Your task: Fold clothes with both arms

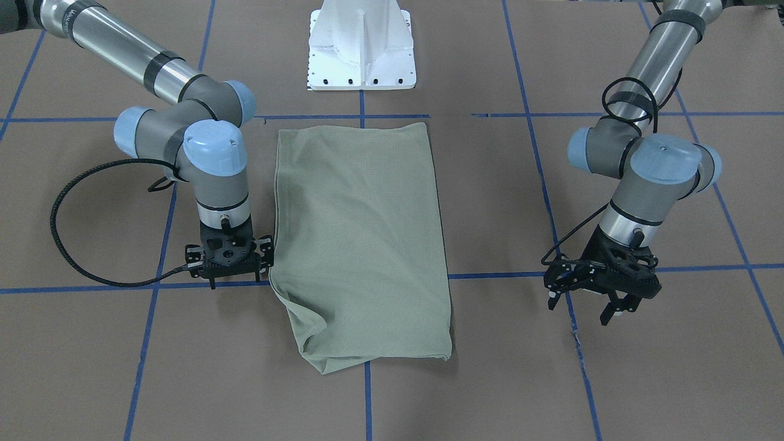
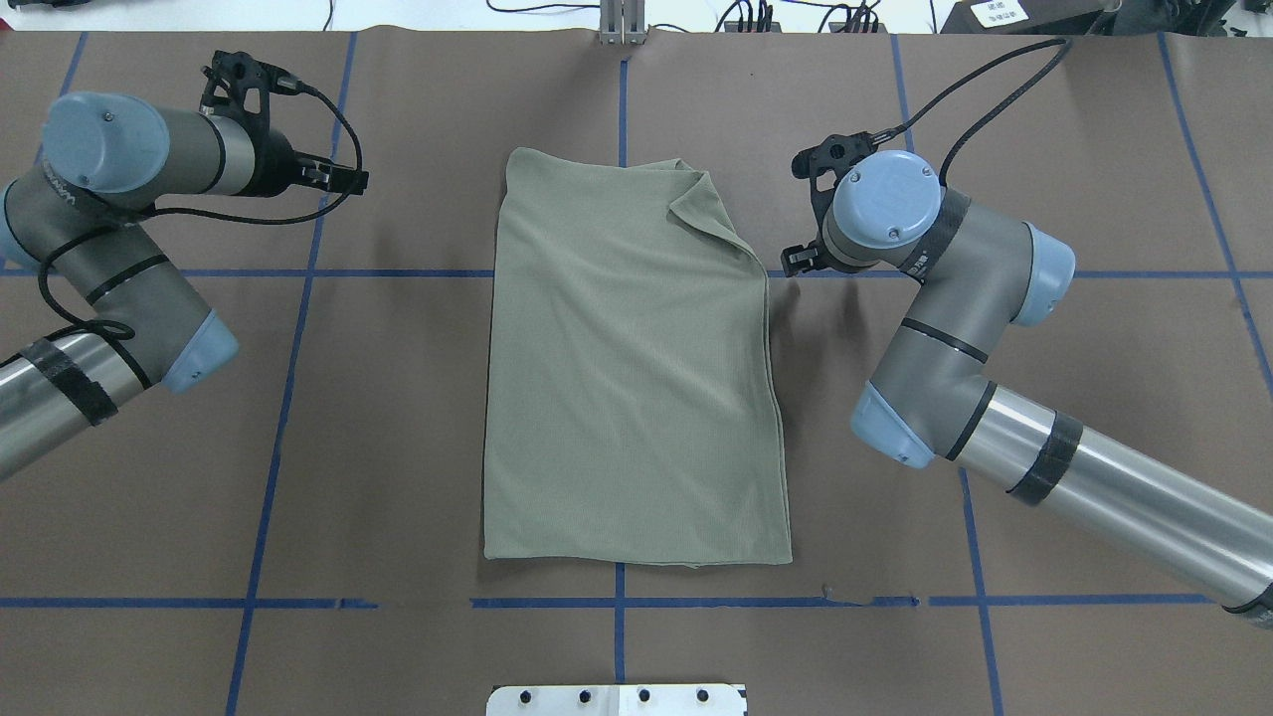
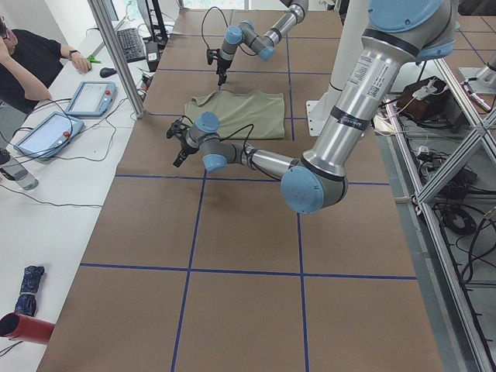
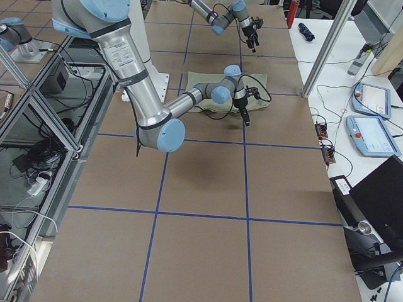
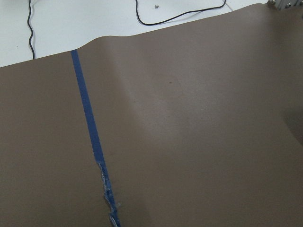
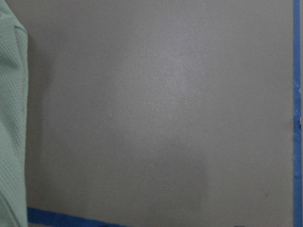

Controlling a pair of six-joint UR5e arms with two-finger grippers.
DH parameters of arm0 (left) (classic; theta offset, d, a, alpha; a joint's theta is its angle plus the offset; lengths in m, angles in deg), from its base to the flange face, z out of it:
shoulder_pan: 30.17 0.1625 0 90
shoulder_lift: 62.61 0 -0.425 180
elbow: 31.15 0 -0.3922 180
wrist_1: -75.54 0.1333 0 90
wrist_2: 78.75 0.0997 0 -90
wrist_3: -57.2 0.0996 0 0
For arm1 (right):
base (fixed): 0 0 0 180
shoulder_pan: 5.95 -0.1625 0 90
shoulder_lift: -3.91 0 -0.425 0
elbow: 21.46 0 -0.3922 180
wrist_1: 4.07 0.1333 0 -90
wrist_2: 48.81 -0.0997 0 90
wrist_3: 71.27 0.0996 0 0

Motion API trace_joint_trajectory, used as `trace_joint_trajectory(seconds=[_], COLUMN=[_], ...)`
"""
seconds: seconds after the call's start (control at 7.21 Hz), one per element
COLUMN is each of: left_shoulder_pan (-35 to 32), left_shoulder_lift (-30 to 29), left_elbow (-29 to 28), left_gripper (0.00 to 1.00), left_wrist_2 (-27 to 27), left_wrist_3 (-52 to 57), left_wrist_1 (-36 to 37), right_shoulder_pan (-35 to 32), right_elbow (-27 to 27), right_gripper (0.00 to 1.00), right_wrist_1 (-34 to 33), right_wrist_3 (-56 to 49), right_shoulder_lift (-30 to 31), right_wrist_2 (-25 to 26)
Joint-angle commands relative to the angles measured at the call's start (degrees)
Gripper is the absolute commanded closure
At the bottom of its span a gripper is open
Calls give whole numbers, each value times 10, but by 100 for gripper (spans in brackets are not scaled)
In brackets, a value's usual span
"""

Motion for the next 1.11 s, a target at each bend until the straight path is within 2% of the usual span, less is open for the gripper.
trace_joint_trajectory(seconds=[0.0,0.14,0.42,0.56,0.69,0.83,0.97], left_shoulder_pan=[8,39,121,171,221,266,314], left_shoulder_lift=[-1,30,96,120,145,169,179], left_elbow=[35,99,223,273,308,329,333], left_gripper=[0,0,0,0,0,0,0], left_wrist_2=[-53,-58,-33,8,48,79,123], left_wrist_3=[-107,-167,-247,-296,-337,-378,-427], left_wrist_1=[0,4,6,8,8,8,9], right_shoulder_pan=[-4,-3,40,74,121,166,185], right_elbow=[-54,-106,-180,-236,-294,-323,-336], right_gripper=[0,0,0,0,0,0,0], right_wrist_1=[4,4,8,8,10,12,12], right_wrist_3=[77,124,264,327,387,447,472], right_shoulder_lift=[0,9,34,67,101,124,125], right_wrist_2=[-45,-58,-52,-31,25,73,89])
